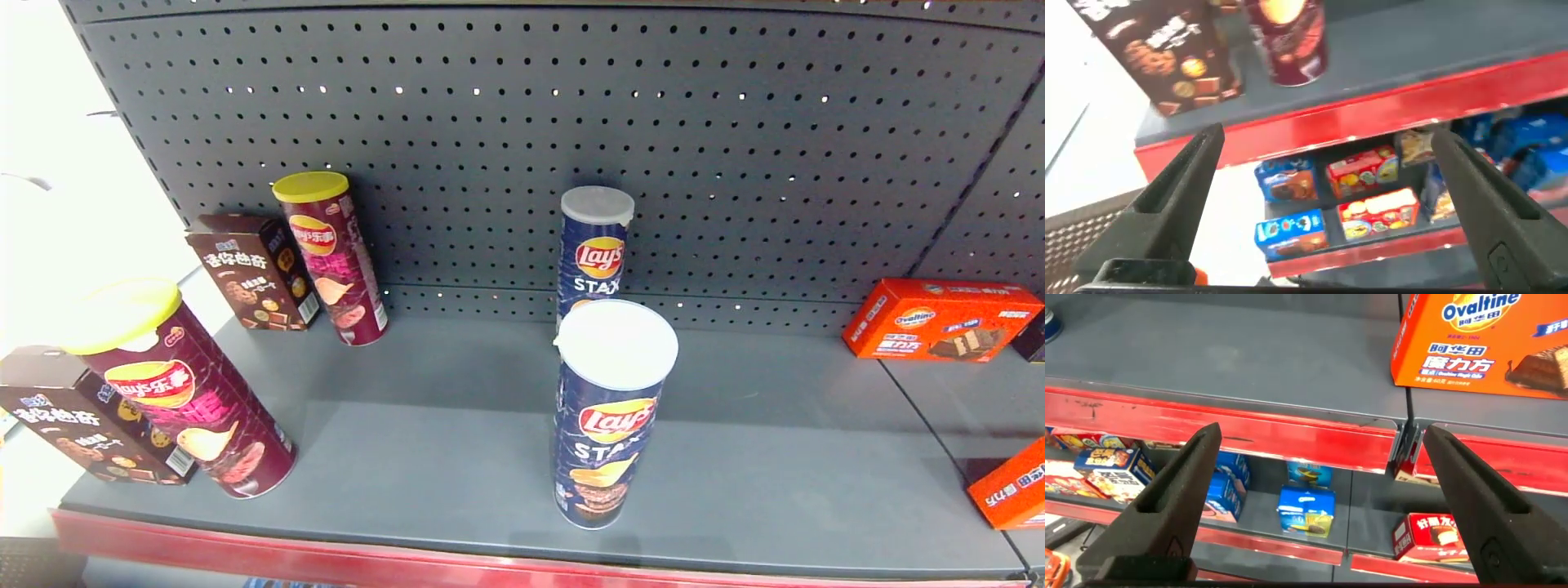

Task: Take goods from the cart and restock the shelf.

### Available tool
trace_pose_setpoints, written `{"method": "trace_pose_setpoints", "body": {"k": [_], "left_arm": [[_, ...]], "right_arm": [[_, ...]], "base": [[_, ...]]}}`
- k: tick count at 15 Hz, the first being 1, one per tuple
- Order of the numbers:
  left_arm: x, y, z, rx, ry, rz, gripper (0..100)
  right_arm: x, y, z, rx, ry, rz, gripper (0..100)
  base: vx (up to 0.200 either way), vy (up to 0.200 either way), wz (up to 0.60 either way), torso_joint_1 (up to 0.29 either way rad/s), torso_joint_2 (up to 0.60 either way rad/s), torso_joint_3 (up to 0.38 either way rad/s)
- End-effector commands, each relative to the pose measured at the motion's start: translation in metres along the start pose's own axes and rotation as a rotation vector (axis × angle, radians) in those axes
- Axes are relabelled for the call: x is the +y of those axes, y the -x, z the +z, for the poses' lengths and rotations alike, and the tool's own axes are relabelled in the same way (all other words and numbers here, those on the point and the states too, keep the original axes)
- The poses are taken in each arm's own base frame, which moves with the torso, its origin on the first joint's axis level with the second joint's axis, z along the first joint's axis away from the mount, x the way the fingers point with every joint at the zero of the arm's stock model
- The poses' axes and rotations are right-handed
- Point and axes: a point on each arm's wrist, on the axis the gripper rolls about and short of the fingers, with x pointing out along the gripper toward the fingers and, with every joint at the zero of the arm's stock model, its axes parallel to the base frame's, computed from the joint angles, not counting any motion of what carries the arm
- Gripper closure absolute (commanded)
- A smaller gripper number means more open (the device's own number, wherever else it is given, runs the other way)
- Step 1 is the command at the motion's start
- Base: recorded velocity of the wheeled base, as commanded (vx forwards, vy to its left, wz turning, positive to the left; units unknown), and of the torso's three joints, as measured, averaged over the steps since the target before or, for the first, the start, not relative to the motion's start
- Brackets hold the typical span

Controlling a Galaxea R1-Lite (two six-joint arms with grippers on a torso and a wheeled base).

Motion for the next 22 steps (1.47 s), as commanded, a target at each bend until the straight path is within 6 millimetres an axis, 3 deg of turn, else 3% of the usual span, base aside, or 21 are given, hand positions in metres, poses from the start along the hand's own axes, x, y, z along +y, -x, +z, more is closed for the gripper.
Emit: {"method": "trace_pose_setpoints", "body": {"k": [1, 10, 12, 14, 22], "left_arm": [[-0.0019, 0.0046, -0.0021, -0.038, 0.031, 0.06, 0], [-0.0028, 0.0062, -0.0072, -0.018, 0.113, 0.06, 0], [-0.0004, 0.0065, -0.0076, -0.009, 0.177, 0.17, 0], [-0.0002, 0.0066, -0.0075, -0.011, 0.186, 0.178, 0], [-0.0002, 0.0065, -0.0074, -0.013, 0.197, 0.173, 0]], "right_arm": [[0.0, -0.0002, -0.0002, 0.003, 0.0, 0.001, 0], [0.0, -0.0002, -0.0002, 0.003, 0.0, 0.001, 0], [0.0, -0.0002, -0.0002, 0.003, 0.0, 0.001, 0], [0.002, 0.0034, -0.0009, -0.046, -0.016, -0.102, 0], [0.0021, 0.0062, -0.0021, -0.082, -0.005, -0.077, 0]], "base": [[0.0, 0.0, 0.0, 0.0, 0.0, 0.0], [0.0, 0.0, 0.0, 0.0, 0.0, 0.0], [0.0, 0.0, 0.0, 0.0, 0.0, 0.0], [0.0, 0.0, 0.0, 0.0, 0.0, 0.0], [0.0, 0.0, 0.0, 0.0, 0.0, 0.0]]}}
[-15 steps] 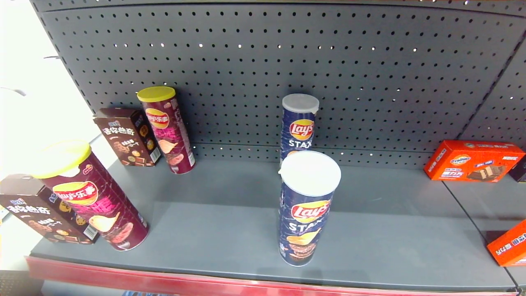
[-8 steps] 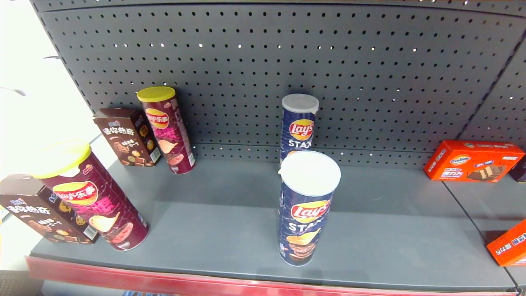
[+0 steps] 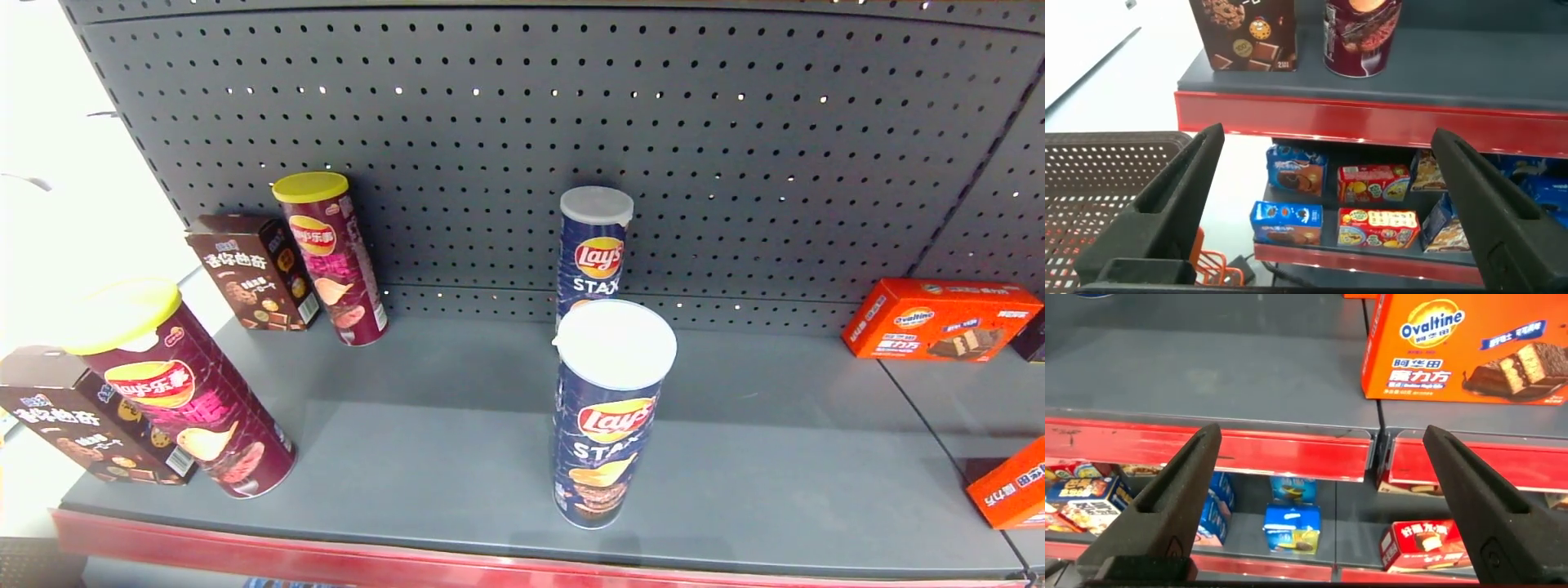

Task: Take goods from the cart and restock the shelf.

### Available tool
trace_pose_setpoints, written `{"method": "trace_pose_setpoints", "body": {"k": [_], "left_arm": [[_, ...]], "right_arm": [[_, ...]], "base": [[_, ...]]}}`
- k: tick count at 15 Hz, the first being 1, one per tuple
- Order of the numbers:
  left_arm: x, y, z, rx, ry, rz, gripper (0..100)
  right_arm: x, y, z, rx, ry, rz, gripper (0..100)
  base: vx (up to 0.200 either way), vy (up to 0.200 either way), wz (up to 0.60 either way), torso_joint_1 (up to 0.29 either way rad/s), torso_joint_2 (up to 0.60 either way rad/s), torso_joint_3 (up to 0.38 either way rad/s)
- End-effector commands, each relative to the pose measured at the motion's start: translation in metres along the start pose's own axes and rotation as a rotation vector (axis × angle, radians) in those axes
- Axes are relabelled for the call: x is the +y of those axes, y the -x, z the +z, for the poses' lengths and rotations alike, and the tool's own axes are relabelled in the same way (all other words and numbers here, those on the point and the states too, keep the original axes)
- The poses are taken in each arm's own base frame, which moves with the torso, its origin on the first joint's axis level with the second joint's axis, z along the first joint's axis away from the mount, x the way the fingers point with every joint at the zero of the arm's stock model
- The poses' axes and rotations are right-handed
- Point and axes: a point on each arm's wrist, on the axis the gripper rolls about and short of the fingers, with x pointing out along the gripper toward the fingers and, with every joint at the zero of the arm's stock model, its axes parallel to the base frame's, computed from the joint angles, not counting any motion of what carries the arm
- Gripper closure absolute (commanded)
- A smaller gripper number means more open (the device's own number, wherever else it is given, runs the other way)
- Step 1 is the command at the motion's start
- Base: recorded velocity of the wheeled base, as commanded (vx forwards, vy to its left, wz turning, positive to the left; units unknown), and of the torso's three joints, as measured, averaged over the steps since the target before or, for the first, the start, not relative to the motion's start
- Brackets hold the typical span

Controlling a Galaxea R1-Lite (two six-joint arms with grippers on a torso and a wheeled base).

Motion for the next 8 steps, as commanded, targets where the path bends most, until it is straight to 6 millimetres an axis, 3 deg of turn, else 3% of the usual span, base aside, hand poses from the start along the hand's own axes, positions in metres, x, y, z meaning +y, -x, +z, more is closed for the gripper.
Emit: {"method": "trace_pose_setpoints", "body": {"k": [1, 5, 7, 8], "left_arm": [[0.0, 0.0, 0.0001, -0.001, 0.002, 0.001, 0], [0.0, 0.0, 0.0001, -0.001, 0.004, 0.001, 0], [0.0, 0.0, 0.0001, -0.001, 0.007, 0.001, 0], [0.0, 0.0, 0.0001, -0.001, 0.005, 0.001, 0]], "right_arm": [[0.0, 0.0005, 0.0, -0.007, 0.002, 0.003, 0], [0.0, 0.0004, -0.0004, -0.006, -0.002, 0.003, 0], [0.0, 0.0004, -0.0004, -0.006, -0.002, 0.003, 0], [0.0, 0.0004, -0.0004, -0.006, -0.002, 0.003, 0]], "base": [[0.0, 0.0, 0.0, 0.0, 0.0, 0.0], [0.0, 0.0, 0.0, 0.0, 0.0, 0.0], [0.0, 0.0, -0.6, 0.002, 0.01, 0.002], [0.0, 0.0, 0.0, 0.0, 0.0, 0.0]]}}
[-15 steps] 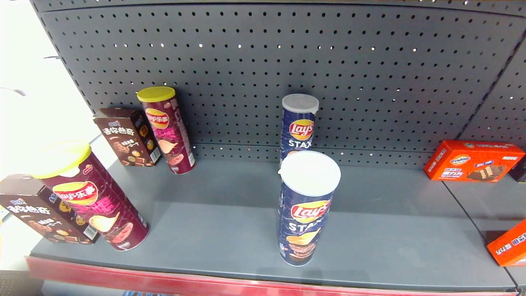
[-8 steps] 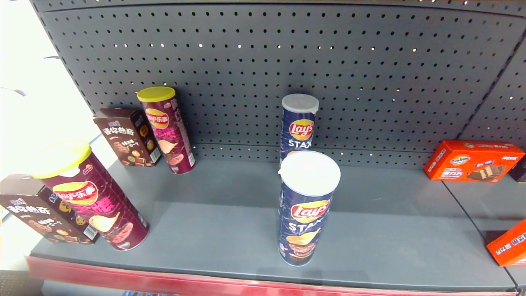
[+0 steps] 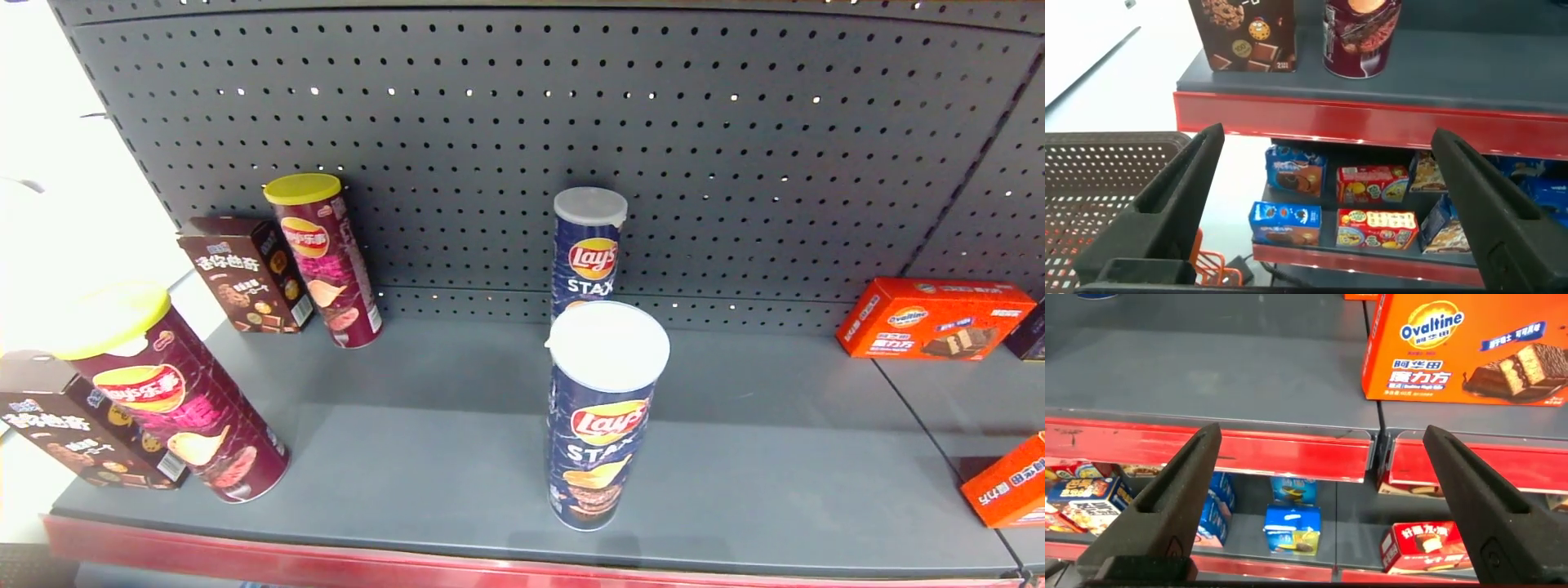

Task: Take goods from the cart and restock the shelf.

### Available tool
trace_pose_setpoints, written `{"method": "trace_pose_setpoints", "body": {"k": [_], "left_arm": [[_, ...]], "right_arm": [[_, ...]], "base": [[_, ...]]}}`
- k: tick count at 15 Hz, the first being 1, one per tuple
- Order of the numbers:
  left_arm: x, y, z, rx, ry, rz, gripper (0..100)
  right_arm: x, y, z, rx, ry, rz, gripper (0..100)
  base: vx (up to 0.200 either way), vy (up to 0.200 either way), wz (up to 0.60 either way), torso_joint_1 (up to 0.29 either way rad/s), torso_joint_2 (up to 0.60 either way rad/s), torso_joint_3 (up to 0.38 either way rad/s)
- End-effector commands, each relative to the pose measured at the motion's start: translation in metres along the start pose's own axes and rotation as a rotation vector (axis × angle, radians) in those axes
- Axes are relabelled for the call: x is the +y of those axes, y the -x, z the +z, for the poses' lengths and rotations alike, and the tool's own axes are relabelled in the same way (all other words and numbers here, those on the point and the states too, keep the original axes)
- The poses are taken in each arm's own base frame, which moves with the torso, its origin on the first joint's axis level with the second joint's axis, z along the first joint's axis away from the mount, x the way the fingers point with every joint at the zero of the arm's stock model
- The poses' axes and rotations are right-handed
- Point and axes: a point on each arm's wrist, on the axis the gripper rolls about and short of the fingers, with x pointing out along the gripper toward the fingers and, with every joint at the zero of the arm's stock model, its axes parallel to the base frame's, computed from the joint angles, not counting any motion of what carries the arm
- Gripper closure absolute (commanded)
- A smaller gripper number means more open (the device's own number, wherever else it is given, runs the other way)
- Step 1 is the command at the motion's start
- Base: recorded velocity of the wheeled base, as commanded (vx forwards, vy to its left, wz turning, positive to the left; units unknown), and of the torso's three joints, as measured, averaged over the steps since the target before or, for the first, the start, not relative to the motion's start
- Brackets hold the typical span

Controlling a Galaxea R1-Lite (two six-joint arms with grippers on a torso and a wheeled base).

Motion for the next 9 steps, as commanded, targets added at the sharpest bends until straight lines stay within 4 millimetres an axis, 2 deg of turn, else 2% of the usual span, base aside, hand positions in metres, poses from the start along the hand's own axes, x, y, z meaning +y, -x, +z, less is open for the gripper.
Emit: {"method": "trace_pose_setpoints", "body": {"k": [1, 9], "left_arm": [[0.0, 0.0, 0.0, -0.001, 0.002, 0.001, 0], [0.0, 0.0, 0.0, -0.001, 0.002, 0.001, 0]], "right_arm": [[0.0, 0.0001, -0.0003, -0.001, 0.0, 0.0, 0], [0.0, 0.0001, -0.0003, -0.001, 0.0, 0.0, 0]], "base": [[0.0, 0.0, 0.0, 0.0, 0.0, 0.0], [0.0, 0.0, 0.0, 0.0, 0.0, 0.0]]}}
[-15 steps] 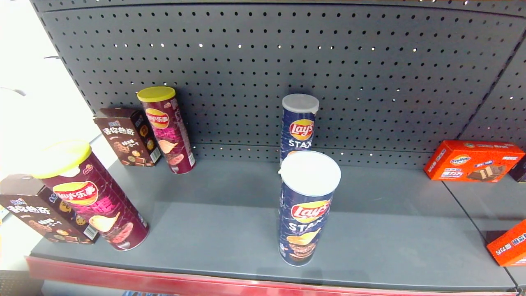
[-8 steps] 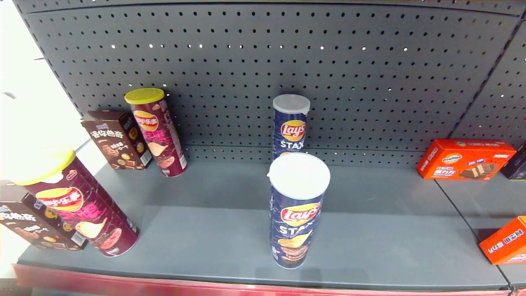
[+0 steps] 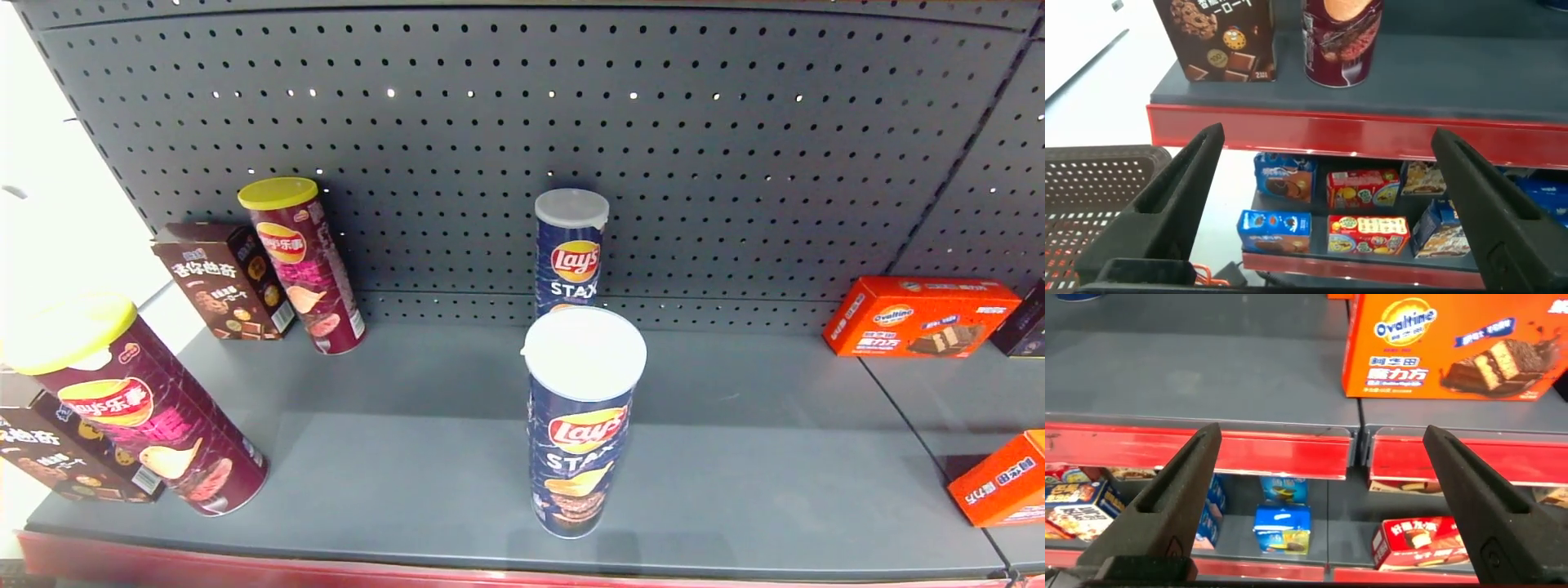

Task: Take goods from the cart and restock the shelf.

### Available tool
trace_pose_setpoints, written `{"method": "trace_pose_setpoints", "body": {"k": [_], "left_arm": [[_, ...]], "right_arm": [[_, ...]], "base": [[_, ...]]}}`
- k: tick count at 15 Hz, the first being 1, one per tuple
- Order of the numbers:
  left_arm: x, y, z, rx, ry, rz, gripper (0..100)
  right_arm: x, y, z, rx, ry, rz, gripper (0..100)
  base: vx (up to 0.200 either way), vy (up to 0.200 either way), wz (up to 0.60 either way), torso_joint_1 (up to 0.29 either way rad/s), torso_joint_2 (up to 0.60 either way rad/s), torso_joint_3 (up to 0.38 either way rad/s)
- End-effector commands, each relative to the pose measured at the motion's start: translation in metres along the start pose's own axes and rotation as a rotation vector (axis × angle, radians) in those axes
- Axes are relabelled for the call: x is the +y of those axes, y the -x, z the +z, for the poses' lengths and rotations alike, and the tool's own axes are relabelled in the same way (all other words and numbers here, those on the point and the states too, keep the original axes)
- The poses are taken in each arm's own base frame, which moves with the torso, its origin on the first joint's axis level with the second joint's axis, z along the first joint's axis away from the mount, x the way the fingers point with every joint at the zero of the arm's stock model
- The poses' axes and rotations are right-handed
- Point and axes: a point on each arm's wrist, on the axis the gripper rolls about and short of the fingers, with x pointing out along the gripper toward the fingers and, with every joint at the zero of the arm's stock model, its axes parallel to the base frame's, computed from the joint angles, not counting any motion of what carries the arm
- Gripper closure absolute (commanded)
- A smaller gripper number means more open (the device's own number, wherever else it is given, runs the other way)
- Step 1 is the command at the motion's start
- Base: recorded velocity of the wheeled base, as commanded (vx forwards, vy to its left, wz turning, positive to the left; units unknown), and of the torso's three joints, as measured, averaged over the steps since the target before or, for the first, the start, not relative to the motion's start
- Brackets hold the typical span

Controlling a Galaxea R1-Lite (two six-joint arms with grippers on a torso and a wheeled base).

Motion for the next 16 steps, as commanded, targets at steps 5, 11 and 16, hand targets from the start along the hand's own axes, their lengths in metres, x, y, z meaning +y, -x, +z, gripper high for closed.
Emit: {"method": "trace_pose_setpoints", "body": {"k": [5, 11, 16], "left_arm": [[0.0, 0.0, 0.0, -0.001, -0.001, 0.001, 0], [0.0, 0.0, 0.0, -0.001, 0.001, 0.001, 0], [0.0001, 0.0, 0.0, -0.001, 0.002, 0.004, 0]], "right_arm": [[0.0, 0.0, 0.0001, -0.001, 0.001, 0.0, 0], [0.0, 0.0, 0.0001, -0.001, 0.001, 0.0, 0], [0.0, 0.0, 0.0001, -0.001, 0.001, 0.0, 0]], "base": [[0.0, 0.0, -0.24, 0.001, 0.0, -0.001], [0.0, 0.0, 0.0, 0.0, 0.0, 0.0], [0.0, 0.04, 0.0, 0.0, 0.0, 0.001]]}}
